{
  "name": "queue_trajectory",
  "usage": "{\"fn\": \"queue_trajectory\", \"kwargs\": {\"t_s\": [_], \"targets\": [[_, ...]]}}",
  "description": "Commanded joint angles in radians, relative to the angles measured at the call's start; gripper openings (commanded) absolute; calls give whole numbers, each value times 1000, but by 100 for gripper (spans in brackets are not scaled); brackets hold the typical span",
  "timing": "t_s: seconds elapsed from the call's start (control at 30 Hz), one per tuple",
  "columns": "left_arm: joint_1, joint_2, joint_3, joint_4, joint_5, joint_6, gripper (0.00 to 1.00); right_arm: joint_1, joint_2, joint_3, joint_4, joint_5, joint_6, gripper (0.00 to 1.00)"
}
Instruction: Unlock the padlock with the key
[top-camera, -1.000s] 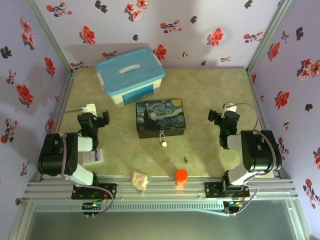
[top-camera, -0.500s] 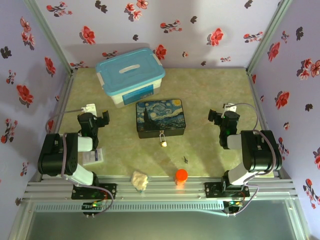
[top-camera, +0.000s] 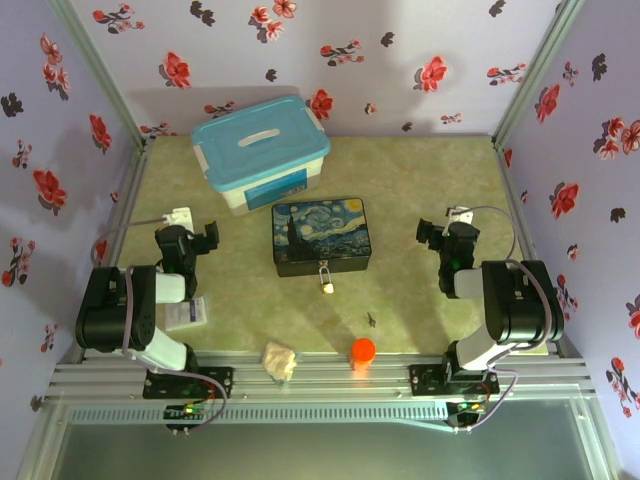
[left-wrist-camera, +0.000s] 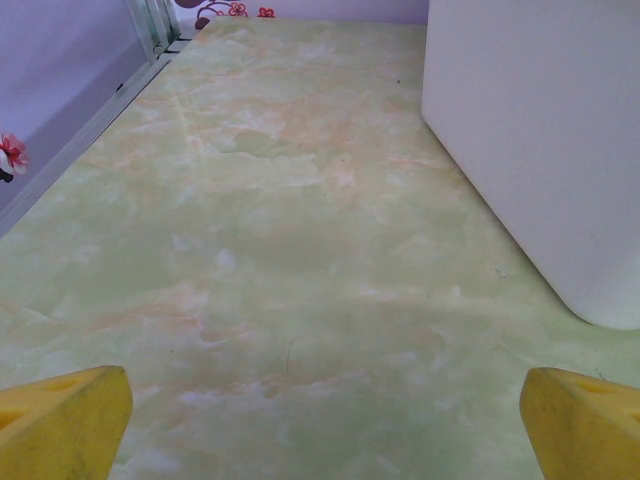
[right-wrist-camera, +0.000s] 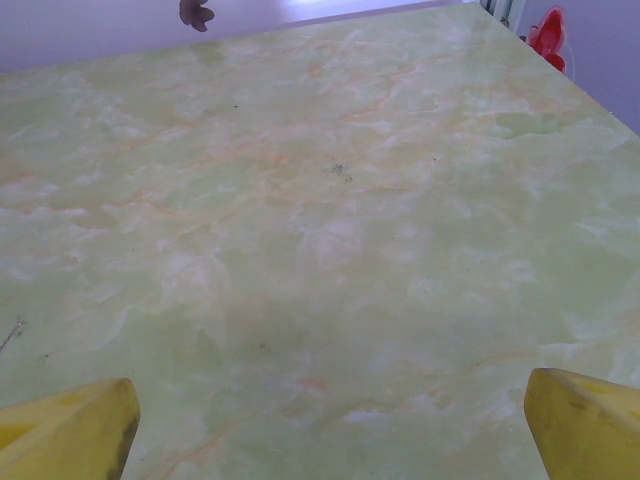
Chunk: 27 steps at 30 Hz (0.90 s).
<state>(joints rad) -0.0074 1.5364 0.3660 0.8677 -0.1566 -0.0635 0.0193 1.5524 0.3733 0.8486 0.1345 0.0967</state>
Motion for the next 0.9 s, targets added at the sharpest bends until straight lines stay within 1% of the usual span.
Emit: {"fn": "queue_trajectory", "kwargs": {"t_s": [0.0, 0.17, 0.3, 0.33, 0.4, 0.47, 0.57, 0.67, 0.73, 0.8, 0.83, 0.87], "targets": [[4, 10, 25, 28, 2, 25, 100, -7, 11, 24, 24, 19, -12, 99], [3, 9, 22, 32, 4, 25, 100, -7, 10, 22, 26, 17, -12, 99], [6, 2, -10, 90, 7, 24, 100, -7, 5, 19, 35, 12, -12, 99], [7, -10, -21, 104, 11, 25, 100, -7, -6, 21, 22, 3, -18, 99], [5, -62, -26, 70, 11, 25, 100, -5, -61, 27, -27, -9, -29, 99], [0, -137, -16, -9, -8, 25, 100, -5, -124, 52, -127, -2, -25, 99], [-1, -249, -3, -118, -88, 1, 100, -4, -199, 107, -278, 18, -9, 99], [-3, -345, -3, -152, -97, -17, 100, -4, -252, 173, -433, 29, 80, 99], [-3, -404, 18, -217, -97, -47, 100, -4, -278, 212, -531, 22, 157, 99], [-5, -467, 54, -329, -91, -123, 100, -7, -297, 274, -677, -8, 234, 99], [-5, -491, 73, -383, -88, -179, 100, -9, -305, 304, -746, -42, 244, 99], [-4, -520, 101, -471, -79, -262, 100, -9, -312, 328, -807, -85, 252, 99]]}}
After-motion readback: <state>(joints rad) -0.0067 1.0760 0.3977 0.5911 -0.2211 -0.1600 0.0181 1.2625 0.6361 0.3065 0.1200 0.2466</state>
